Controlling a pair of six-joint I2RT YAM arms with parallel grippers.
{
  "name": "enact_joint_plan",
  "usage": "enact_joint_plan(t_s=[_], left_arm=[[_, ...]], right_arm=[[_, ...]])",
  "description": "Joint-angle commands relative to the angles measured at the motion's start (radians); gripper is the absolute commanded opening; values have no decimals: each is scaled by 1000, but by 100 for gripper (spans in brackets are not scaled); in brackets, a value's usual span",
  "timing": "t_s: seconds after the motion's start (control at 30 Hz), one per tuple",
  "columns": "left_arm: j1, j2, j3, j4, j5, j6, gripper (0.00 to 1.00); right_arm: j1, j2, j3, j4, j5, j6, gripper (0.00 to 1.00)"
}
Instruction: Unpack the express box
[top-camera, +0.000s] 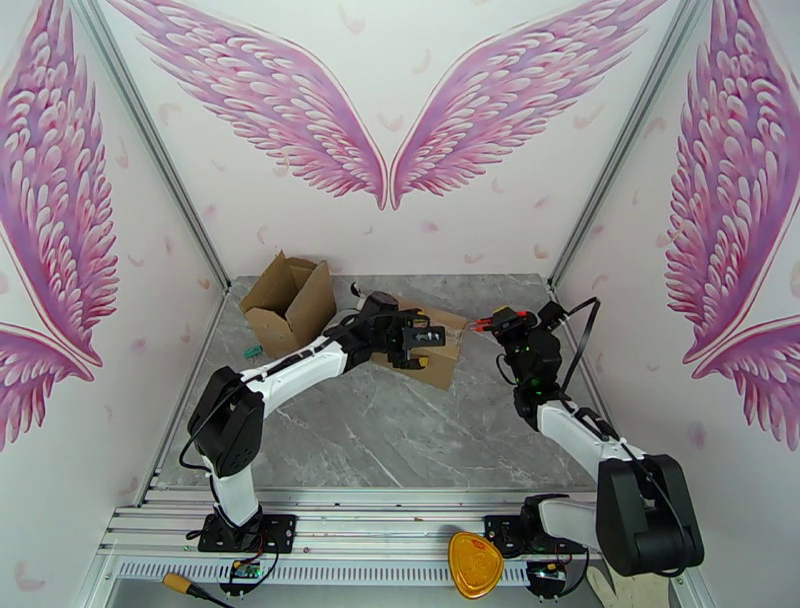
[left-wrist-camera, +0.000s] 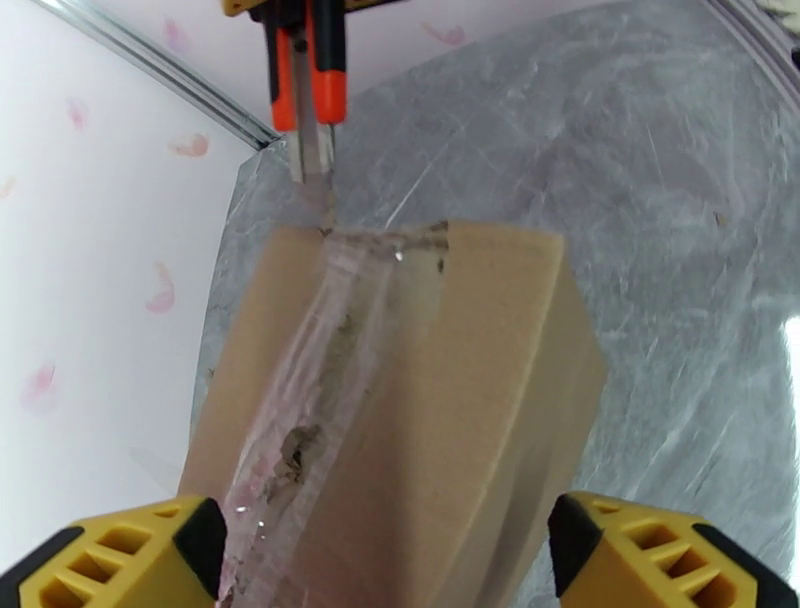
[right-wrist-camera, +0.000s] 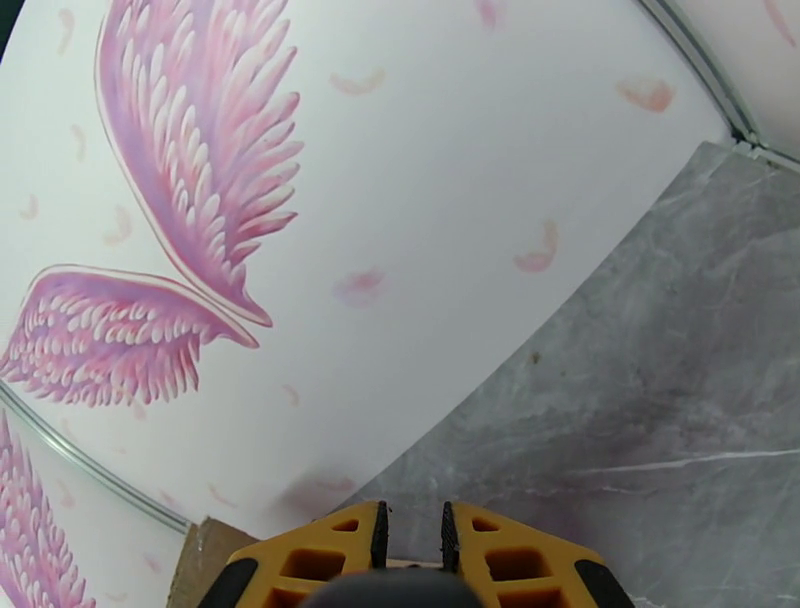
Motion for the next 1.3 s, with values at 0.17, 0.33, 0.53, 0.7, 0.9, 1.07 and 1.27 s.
enact_joint_plan(t_s=[0.17,0.33,0.53,0.7,0.9,1.07,1.27], left_arm=[[-26,48,167,-11,134,-176,61],[-50,68,175,-13,133,-177,51],[-70,77,180,-9,92,-177,48],[-78,77,180,12,36,-191,43],[-81,71,170,17,21,-187,39],[-83,68,173,20,21,-187,37],[-89,68,174,17,38,-163,34]], right_arm=[[-6,-133,15,28,-170,78,0],[-5,-214,0,-30,-152,81,0],[-6,-236,4,-45,-158,88,0],[-6,-237,6,-50,-158,89,0],[-4,-239,6,-57,-150,90,0],[-5,-235,11,-65,-151,88,0],[-3,-231,16,-68,-150,90,0]])
